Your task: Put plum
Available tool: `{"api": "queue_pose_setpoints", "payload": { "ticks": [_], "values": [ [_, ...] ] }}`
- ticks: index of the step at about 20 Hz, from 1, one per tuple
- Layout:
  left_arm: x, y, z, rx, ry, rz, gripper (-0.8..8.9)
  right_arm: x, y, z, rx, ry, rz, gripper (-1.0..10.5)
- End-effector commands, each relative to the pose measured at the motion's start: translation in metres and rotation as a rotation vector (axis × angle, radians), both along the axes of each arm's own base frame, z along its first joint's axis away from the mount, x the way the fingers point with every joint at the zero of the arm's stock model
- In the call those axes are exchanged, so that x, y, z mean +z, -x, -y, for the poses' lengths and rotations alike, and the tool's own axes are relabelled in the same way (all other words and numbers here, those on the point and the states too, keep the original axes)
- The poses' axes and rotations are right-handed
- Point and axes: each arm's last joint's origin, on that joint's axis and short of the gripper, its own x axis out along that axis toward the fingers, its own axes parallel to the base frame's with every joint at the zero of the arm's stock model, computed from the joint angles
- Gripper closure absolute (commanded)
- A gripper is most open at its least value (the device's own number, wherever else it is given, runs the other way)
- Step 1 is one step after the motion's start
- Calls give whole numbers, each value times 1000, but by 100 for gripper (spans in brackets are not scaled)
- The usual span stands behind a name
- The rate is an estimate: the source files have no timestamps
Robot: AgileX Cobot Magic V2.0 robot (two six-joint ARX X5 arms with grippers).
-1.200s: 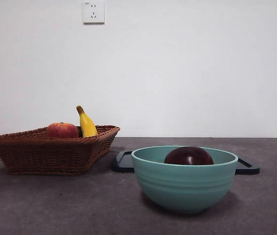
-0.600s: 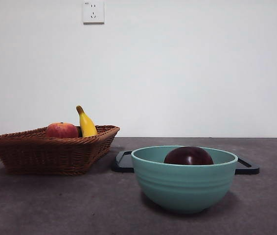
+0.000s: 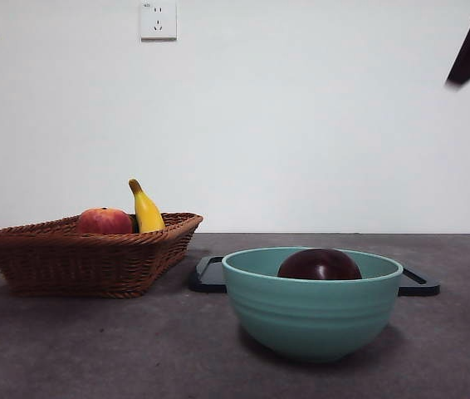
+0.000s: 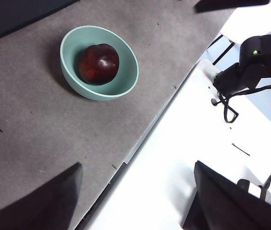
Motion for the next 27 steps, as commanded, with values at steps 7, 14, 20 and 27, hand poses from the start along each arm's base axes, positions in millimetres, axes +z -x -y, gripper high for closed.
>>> {"api": "queue_pose_setpoints", "payload": {
  "ticks": [7,14,20,27],
  "values": [
    [4,0,1,-33,24,18,443,-39,-41,-38,-46,83,46,682],
    [4,0,1,-40,22,26,443,-70,-59,-69,-33,181,39,698],
    [4,0,1,-40,22,26,443,-86,-67,-82,-37,228,43,816],
    [4,0,1,-42,22,29,443,-89,-66,-90,-14,225,55,937]
  ]
}}
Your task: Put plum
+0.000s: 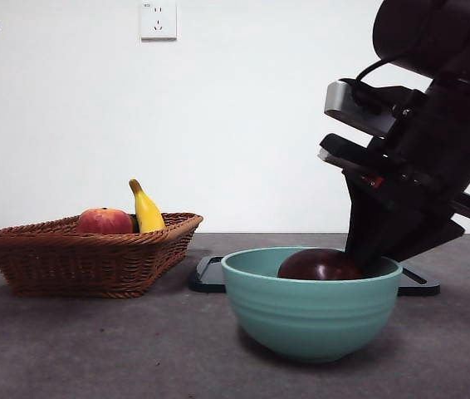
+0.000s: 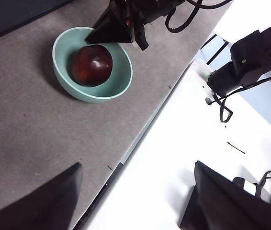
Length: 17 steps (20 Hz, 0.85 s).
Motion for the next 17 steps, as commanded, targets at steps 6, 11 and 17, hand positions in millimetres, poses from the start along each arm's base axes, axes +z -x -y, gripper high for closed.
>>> {"api": "queue_pose_setpoints", "payload": {
  "ticks": [6,11,17],
  "values": [
    [3,-1,1,-24,11,31,443,12,-4,-6,-4,-36,35,937],
    [5,-1,2,-54,50,38,443,41,-17,-8,-40,-56,91,937],
    [6,-2,3,-54,56,49,443,66,-50,5,-133,-70,164,937]
  ]
}}
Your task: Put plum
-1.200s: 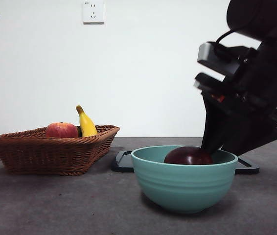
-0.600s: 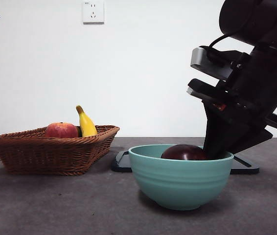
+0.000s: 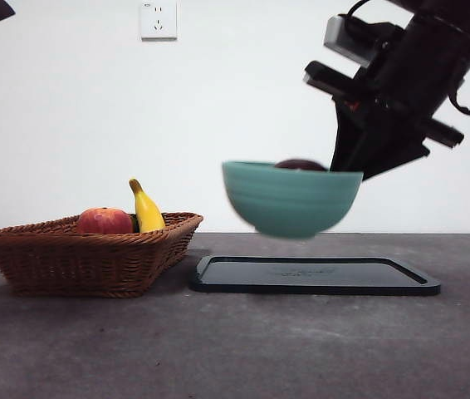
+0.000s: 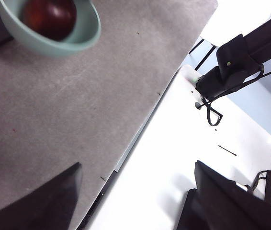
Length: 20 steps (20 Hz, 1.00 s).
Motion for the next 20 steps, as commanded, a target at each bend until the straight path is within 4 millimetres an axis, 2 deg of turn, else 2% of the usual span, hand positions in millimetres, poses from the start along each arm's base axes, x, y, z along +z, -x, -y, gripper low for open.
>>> {"api": "queue_pose_setpoints", "payload": {
  "ticks": [1,6,10,15,20],
  "values": [
    [3,-1,1,-15,11,23,443,6,-22,2,-32,-1,14,937],
    [3,-1,1,-16,12,22,443,-2,-79,4,-91,29,-11,937],
    [3,-1,1,-16,12,22,443,-26,-109,5,-117,53,-59,937],
    [3,-1,1,-16,12,22,443,-45,-121,6,-128,59,-74,937],
    [3,-1,1,-16,12,22,443,-48,-122,6,-128,62,-82,913]
  ]
}}
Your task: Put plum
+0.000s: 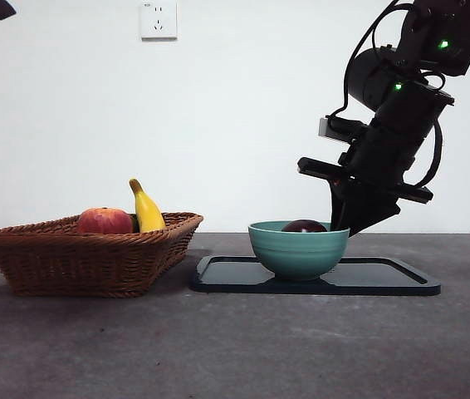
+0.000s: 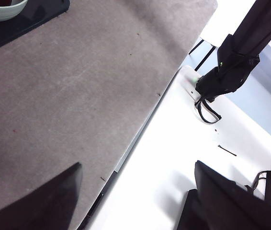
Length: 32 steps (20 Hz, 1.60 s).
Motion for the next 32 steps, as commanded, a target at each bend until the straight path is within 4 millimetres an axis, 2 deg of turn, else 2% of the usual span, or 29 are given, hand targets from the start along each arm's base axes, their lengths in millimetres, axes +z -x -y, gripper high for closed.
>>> {"api": "queue_pose_setpoints", "payload": {
  "ticks": [1,2,3,6,8,10,12,15,18,20,24,26,29,32],
  "values": [
    [3,-1,1,-15,10,20,443,2,-6,-4,7,-5,18,818],
    [3,-1,1,-15,10,20,443,2,-6,-4,1,-9,16,721],
    [3,-1,1,-15,10,20,443,2,-5,-4,-3,-13,14,690],
    [3,-1,1,-15,10,20,443,15,-1,-2,-4,-19,36,690],
    [3,-1,1,-15,10,20,443,38,6,0,-5,-37,97,690],
    [3,-1,1,-15,11,22,443,70,20,5,-1,-58,163,690],
    [4,-2,1,-15,16,32,443,105,44,13,16,-66,223,691],
    [4,-2,2,-15,18,38,443,154,96,29,65,-39,290,691],
    [4,-2,2,-15,18,38,443,184,146,46,87,-26,335,691],
    [4,-2,2,-15,18,38,443,198,178,57,97,-21,356,690],
    [5,-2,2,-15,20,41,443,208,228,72,125,-41,355,691],
    [5,-2,2,-15,20,41,443,207,246,76,161,-68,323,691],
    [5,-2,2,-15,20,40,443,194,262,79,218,-115,267,691],
    [5,-2,2,-15,20,40,443,171,276,82,271,-168,232,691]
  ]
}}
